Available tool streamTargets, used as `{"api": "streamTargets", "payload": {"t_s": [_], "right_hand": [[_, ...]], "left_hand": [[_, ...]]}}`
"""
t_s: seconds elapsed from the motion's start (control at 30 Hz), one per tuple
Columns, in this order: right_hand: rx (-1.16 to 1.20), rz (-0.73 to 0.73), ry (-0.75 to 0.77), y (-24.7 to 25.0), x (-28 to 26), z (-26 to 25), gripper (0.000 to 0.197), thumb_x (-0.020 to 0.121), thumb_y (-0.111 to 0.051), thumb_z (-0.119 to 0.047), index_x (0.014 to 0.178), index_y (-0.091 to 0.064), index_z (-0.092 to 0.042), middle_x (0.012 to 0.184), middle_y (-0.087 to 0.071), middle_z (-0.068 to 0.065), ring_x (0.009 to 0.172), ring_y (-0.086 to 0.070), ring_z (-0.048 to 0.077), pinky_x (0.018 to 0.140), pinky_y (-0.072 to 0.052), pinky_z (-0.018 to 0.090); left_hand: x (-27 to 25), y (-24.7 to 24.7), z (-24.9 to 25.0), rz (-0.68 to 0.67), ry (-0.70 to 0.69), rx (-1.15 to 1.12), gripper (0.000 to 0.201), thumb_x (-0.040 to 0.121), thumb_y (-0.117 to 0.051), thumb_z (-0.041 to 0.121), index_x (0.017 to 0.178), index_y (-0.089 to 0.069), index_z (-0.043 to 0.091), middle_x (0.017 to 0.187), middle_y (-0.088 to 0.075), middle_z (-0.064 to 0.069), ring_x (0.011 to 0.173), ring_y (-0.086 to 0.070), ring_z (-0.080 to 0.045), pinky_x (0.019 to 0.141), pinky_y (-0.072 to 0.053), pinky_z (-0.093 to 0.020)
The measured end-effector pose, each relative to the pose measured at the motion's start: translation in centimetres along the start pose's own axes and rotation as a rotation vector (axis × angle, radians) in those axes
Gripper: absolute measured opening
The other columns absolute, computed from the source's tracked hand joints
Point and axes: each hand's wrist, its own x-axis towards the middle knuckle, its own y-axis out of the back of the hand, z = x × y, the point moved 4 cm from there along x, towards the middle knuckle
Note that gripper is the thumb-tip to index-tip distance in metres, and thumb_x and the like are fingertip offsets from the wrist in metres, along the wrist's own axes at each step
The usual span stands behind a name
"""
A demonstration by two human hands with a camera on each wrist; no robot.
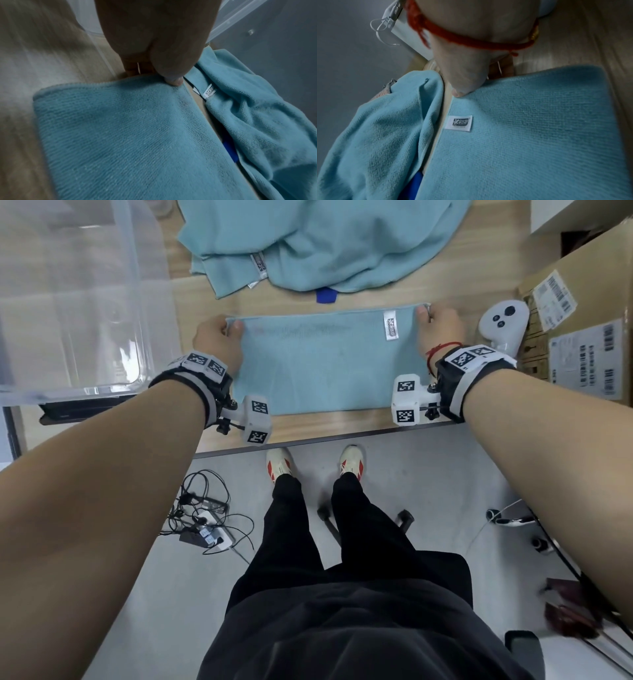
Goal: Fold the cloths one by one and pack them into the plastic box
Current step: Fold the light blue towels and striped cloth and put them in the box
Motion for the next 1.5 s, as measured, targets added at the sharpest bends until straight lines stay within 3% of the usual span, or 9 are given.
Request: {"api": "streamTargets", "payload": {"t_s": [0.17,0.3,0.43,0.6,0.87,1.0,1.2,1.37,1.5], "right_hand": [[-0.135,0.015,-0.033,-0.1,0.1,-0.5,0.032,0.099,-0.041,-0.033,0.093,-0.058,-0.007,0.085,-0.053,0.011,0.078,-0.048,0.025,0.064,-0.032,0.029],[-0.09,0.083,-0.122,0.8,-0.6,0.3,0.042,0.095,-0.046,-0.04,0.118,-0.051,-0.005,0.106,-0.06,0.01,0.083,-0.055,0.026,0.065,-0.034,0.029],[-0.031,0.054,-0.131,1.6,-1.7,1.1,0.057,0.093,-0.052,-0.047,0.128,-0.045,-0.003,0.114,-0.061,0.01,0.099,-0.06,0.027,0.069,-0.035,0.028],[-0.105,-0.135,-0.152,-0.2,-3.1,2.7,0.079,0.068,-0.07,-0.066,0.117,-0.05,-0.007,0.108,-0.062,0.007,0.092,-0.061,0.025,0.072,-0.05,0.034],[-0.155,-0.195,-0.085,-0.4,-4.7,4.1,0.036,0.077,-0.072,-0.035,0.099,-0.064,-0.008,0.097,-0.066,0.008,0.091,-0.063,0.027,0.068,-0.046,0.028],[0.001,-0.139,-0.083,0.2,-4.4,5.4,0.022,0.079,-0.068,-0.016,0.095,-0.054,-0.016,0.096,-0.056,0.0,0.086,-0.052,0.017,0.069,-0.038,0.025],[0.16,-0.149,-0.153,-0.3,-5.4,6.7,0.067,0.065,-0.086,-0.031,0.117,-0.05,-0.008,0.104,-0.06,0.001,0.089,-0.059,0.017,0.073,-0.047,0.027],[0.045,-0.239,-0.123,-0.8,-7.0,6.8,0.028,0.075,-0.078,-0.023,0.096,-0.07,-0.006,0.09,-0.067,0.002,0.085,-0.064,0.019,0.067,-0.047,0.024],[0.181,-0.228,-0.053,-0.3,-7.4,6.0,0.029,0.075,-0.07,-0.014,0.104,-0.069,-0.009,0.098,-0.07,0.002,0.091,-0.065,0.018,0.079,-0.054,0.029]], "left_hand": [[-0.3,0.2,0.3,0.026,0.052,-0.009,0.026,0.095,-0.05,0.04,0.109,-0.059,0.02,0.096,-0.056,0.002,0.084,-0.049,-0.02,0.074,-0.037,-0.024],[-0.9,0.3,1.0,0.057,0.102,-0.055,0.034,0.09,-0.058,0.041,0.114,-0.054,0.017,0.103,-0.057,0.002,0.086,-0.052,-0.017,0.072,-0.039,-0.024],[-1.5,1.0,1.6,0.173,0.108,-0.041,0.044,0.085,-0.066,0.033,0.118,-0.046,0.012,0.119,-0.053,-0.005,0.104,-0.054,-0.022,0.089,-0.044,-0.031],[-3.9,-1.9,4.2,-0.006,-0.133,0.0,0.016,0.083,-0.063,0.026,0.093,-0.052,0.021,0.08,-0.053,0.006,0.075,-0.052,-0.015,0.067,-0.042,-0.026],[-8.8,-9.4,6.5,-0.407,-0.358,0.174,0.026,0.074,-0.075,0.042,0.084,-0.056,0.028,0.077,-0.054,0.011,0.078,-0.056,-0.014,0.072,-0.044,-0.028],[-9.5,-10.6,6.1,-0.333,-0.349,0.309,0.037,0.069,-0.079,0.047,0.087,-0.052,0.03,0.093,-0.052,0.005,0.089,-0.053,-0.019,0.083,-0.046,-0.039],[-10.2,-10.9,6.5,-0.308,-0.302,0.35,0.035,0.07,-0.076,0.046,0.09,-0.051,0.031,0.097,-0.05,0.005,0.098,-0.052,-0.021,0.088,-0.042,-0.041],[-11.0,-11.2,6.3,-0.326,-0.264,0.399,0.047,0.067,-0.077,0.057,0.093,-0.047,0.032,0.102,-0.047,0.005,0.102,-0.047,-0.02,0.087,-0.037,-0.039],[-11.6,-11.6,6.2,-0.308,-0.257,0.41,0.05,0.066,-0.078,0.056,0.094,-0.046,0.03,0.105,-0.046,0.005,0.108,-0.047,-0.022,0.087,-0.035,-0.039]]}}
